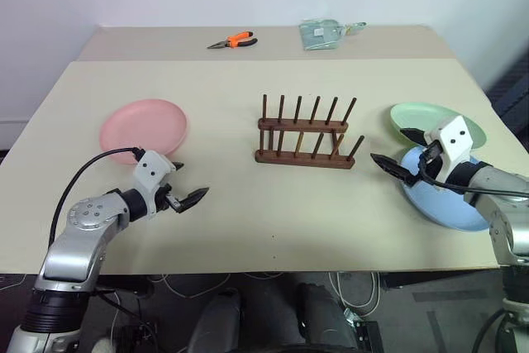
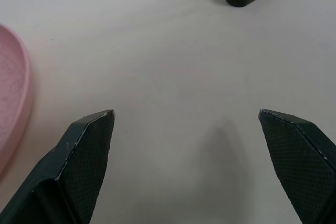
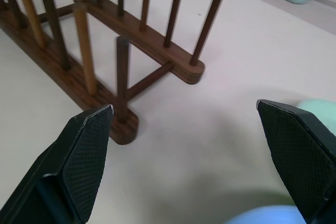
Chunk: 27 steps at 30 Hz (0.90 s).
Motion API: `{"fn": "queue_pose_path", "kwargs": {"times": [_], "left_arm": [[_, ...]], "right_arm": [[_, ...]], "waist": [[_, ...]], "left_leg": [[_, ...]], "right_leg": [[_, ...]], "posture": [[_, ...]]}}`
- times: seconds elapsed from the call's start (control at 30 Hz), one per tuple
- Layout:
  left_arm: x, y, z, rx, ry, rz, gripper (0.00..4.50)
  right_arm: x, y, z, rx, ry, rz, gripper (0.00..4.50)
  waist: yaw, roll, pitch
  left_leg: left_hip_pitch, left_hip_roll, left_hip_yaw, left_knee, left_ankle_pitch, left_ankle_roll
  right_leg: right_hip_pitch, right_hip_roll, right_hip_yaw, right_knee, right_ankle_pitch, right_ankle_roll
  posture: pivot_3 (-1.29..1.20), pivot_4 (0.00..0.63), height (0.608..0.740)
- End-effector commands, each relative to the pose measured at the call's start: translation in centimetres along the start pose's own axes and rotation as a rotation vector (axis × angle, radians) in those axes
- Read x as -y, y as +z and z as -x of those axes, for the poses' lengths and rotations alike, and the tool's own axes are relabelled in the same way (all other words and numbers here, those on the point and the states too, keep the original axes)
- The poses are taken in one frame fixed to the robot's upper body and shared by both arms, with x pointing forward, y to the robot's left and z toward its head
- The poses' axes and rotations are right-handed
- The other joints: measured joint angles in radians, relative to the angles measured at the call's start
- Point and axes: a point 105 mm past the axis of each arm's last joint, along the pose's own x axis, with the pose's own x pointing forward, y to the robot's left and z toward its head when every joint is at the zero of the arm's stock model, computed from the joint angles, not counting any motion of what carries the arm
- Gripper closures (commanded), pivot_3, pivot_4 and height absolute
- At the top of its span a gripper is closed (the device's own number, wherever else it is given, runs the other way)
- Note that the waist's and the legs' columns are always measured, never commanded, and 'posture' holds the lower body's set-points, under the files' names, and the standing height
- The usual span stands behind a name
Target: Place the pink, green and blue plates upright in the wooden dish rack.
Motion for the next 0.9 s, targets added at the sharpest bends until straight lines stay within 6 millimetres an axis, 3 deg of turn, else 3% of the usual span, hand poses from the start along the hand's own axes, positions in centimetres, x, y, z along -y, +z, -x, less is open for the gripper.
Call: {"fn": "queue_pose_path", "kwargs": {"times": [0.03,0.17,0.33,0.47,0.57,0.67,0.9], "left_arm": [[0.0,0.8,-0.1,0.026,-0.002,-0.02,0.01],[-0.2,0.7,-0.1,0.026,-0.007,-0.013,0.01],[-0.4,0.7,-1.6,0.019,-0.067,-0.011,0.01],[0.4,1.3,-4.7,0.02,-0.204,-0.061,0.01],[1.5,2.0,-8.8,0.011,-0.308,-0.122,0.01],[2.6,2.7,-11.3,0.011,-0.398,-0.155,0.01],[4.8,3.9,-16.2,-0.034,-0.456,-0.225,0.01]], "right_arm": [[-0.2,1.2,-0.5,0.044,-0.013,0.063,0.0],[-0.4,1.4,-0.9,0.063,-0.014,0.052,0.0],[-1.4,1.2,-1.0,0.048,0.031,0.023,0.0],[-2.7,1.1,-0.8,0.039,0.035,0.025,0.0],[-3.9,0.4,0.1,0.026,0.031,0.012,0.0],[-4.9,0.2,0.8,0.017,0.013,0.01,0.0],[-5.2,0.3,3.3,-0.009,-0.077,0.015,0.0]], "waist": [[0.0,0.0,0.0],[0.0,0.0,0.0],[0.004,0.0,0.0],[0.013,0.0,0.0],[0.026,0.0,0.0],[0.025,-0.001,0.0],[0.027,-0.002,-0.001]], "left_leg": [[0.0,0.0,0.0,0.0,0.0,0.0],[0.0,0.0,0.0,0.0,0.0,0.0],[0.0,0.0,0.0,0.0,0.0,0.0],[0.0,-0.001,-0.001,0.001,0.0,0.0],[0.0,-0.001,0.0,0.001,0.0,0.0],[-0.001,-0.002,-0.001,0.002,0.0,0.0],[-0.001,-0.002,0.0,0.002,0.0,0.001]], "right_leg": [[0.0,0.0,0.0,0.0,0.0,0.0],[0.0,0.0,0.0,0.0,0.0,0.0],[0.0,0.0,0.0,0.0,0.0,0.0],[0.0,0.0,-0.001,0.0,0.0,0.0],[0.001,0.0,-0.001,0.0,0.001,0.002],[0.001,0.0,-0.001,-0.001,0.002,0.004],[0.002,-0.001,-0.002,-0.001,-0.001,0.009]], "posture": [[0.0,0.15,0.74],[0.0,0.15,0.74],[0.0,0.15,0.74],[0.0,0.15,0.74],[0.0,0.15,0.74],[0.0,0.15,0.74],[0.0,0.15,0.74]]}}
